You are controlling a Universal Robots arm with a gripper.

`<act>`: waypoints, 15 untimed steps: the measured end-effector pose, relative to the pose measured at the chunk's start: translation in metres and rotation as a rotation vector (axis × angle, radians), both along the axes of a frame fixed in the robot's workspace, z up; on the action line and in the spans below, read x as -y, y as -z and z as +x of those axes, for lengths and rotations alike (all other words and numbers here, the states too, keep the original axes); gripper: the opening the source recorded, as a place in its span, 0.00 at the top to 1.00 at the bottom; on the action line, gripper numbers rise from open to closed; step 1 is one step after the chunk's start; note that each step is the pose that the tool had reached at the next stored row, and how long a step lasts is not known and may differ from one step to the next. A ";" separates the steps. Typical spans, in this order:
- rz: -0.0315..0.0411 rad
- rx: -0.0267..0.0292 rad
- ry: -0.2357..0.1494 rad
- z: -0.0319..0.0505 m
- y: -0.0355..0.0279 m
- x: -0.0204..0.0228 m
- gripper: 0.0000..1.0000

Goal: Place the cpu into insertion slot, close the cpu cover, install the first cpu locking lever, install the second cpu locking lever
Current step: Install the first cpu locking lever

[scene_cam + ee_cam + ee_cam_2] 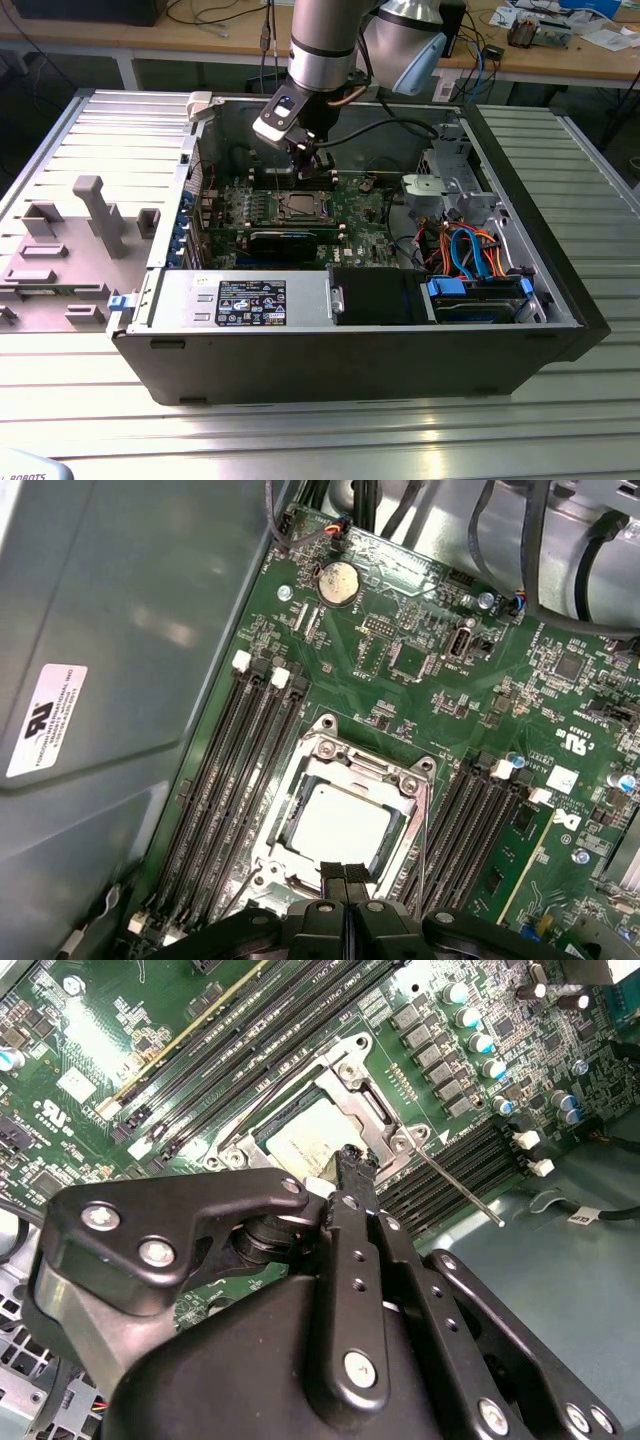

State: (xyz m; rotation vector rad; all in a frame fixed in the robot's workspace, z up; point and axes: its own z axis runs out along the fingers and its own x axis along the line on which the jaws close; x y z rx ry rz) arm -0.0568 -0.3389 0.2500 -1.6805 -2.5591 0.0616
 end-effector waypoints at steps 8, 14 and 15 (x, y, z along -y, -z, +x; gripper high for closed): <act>0.0000 0.0000 -0.015 0.0000 0.0000 0.0000 0.89; 0.0000 0.0000 -0.026 0.0000 0.0000 0.0000 0.89; 0.0000 0.0000 -0.028 0.0000 0.0000 0.0000 0.89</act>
